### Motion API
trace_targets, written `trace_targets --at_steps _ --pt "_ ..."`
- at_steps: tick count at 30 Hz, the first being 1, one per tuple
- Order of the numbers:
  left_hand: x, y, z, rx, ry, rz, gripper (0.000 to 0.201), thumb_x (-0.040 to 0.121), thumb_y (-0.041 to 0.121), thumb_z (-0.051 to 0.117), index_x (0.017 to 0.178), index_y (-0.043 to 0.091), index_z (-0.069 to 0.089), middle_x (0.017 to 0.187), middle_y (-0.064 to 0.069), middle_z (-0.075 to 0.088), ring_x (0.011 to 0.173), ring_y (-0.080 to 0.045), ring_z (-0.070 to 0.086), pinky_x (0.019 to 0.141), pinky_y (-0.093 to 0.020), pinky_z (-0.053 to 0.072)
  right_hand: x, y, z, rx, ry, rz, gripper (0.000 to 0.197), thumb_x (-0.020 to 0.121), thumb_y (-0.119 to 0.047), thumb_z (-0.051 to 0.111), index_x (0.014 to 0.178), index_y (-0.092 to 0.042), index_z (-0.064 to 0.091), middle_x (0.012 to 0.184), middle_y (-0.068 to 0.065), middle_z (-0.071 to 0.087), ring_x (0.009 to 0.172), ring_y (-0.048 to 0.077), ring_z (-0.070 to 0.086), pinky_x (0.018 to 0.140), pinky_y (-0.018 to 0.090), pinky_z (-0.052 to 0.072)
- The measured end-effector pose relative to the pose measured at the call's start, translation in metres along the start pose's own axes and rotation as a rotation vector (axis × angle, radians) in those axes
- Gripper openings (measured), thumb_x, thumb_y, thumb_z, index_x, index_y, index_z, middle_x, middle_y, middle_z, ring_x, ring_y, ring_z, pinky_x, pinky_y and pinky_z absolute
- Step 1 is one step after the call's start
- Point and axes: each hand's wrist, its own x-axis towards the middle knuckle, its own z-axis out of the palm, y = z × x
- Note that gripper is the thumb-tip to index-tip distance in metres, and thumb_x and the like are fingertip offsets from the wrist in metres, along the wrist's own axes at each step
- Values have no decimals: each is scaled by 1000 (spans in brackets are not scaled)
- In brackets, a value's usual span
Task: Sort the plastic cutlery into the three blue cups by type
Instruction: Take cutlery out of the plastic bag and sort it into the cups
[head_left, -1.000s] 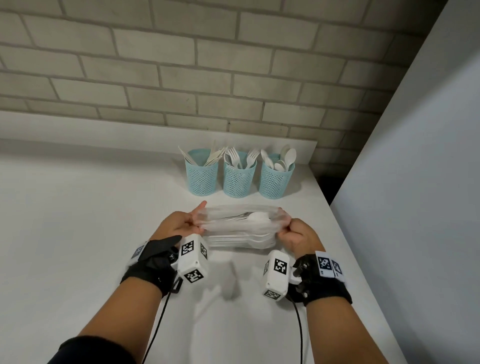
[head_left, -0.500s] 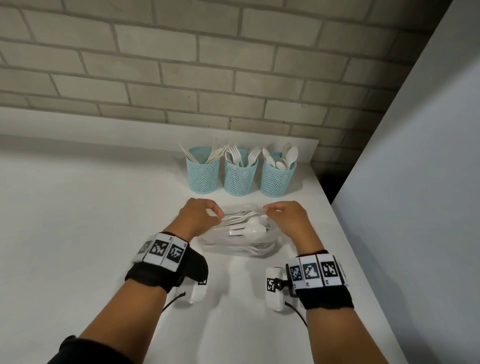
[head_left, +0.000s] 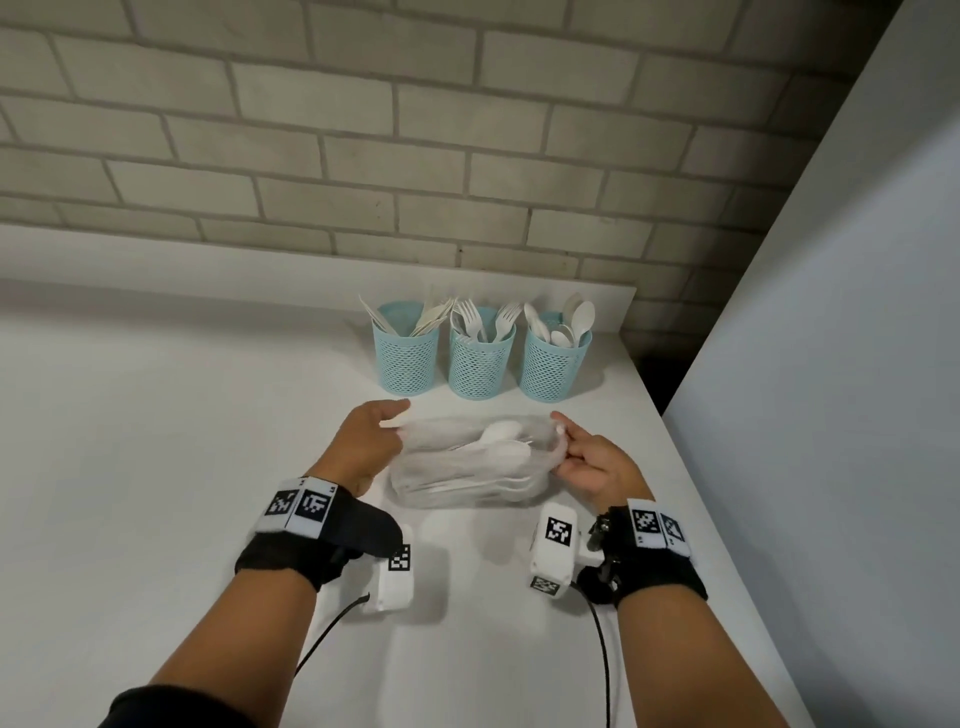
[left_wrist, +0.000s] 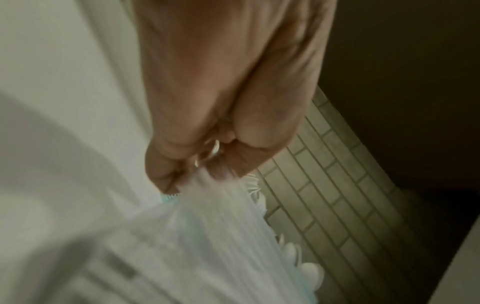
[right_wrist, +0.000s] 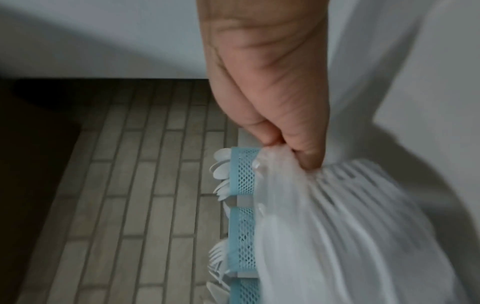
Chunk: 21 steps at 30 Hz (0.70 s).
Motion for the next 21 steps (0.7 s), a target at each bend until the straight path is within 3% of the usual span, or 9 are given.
trace_targets --at_steps 2,4,7,8,10,12,15,18,21 --pt "-2 -3 0 99 47 43 58 81 -19 36 133 4 47 137 -8 48 114 -22 52 90 -26 40 2 5 -2 105 26 34 51 94 16 23 135 -3 45 112 19 55 95 25 55 68 23 57" --pt "-2 -6 1 212 56 100 57 80 -18 37 129 7 51 136 -9 50 107 -17 52 85 -23 42 0 9 1 54 25 11 45 93 15 29 131 -4 48 98 19 56 82 24 56 49 27 57" --pt "-4 0 1 267 2 175 53 76 -20 42 104 21 60 127 -4 50 108 -22 50 69 -23 44 -6 9 5 -204 -7 -62 28 94 5 42 111 -11 57 96 13 62 83 24 60 66 37 55" --pt "-4 3 1 304 -13 212 50 74 -20 43 92 23 61 125 -1 49 111 -22 49 68 -23 43 -8 9 6 -324 -2 -93 24 94 0 46 103 -16 61 98 10 64 85 24 60 71 37 51" --pt "-4 10 2 441 -53 250 48 73 -19 42 80 23 65 126 -2 52 118 -21 48 81 -23 40 -14 7 12 -554 20 -160 22 93 -9 51 91 -23 67 100 3 66 91 21 59 78 35 46" --pt "-5 12 6 637 -93 231 48 78 -15 40 96 18 70 131 -5 53 125 -20 46 95 -22 36 -18 7 19 -793 47 -218 20 91 -11 54 92 -22 70 100 1 66 90 19 57 79 32 43" --pt "-8 12 10 759 -109 144 59 84 -9 45 139 11 41 146 -5 36 137 -21 35 108 -26 29 -19 9 22 -1082 17 -244 33 88 -1 53 117 -14 64 116 8 64 99 21 59 92 32 48" --pt "-10 15 9 802 -117 146 67 85 -5 49 146 13 29 148 -7 29 138 -23 30 110 -27 28 -19 5 19 -1177 -7 -270 52 87 6 50 134 -14 51 134 8 54 116 22 54 103 34 44" --pt "-15 22 14 923 -42 139 57 87 10 54 141 21 39 143 -6 31 136 -28 25 109 -36 29 -19 4 18 -1154 -39 -285 56 86 5 51 137 -18 47 139 4 50 118 20 52 104 34 42"
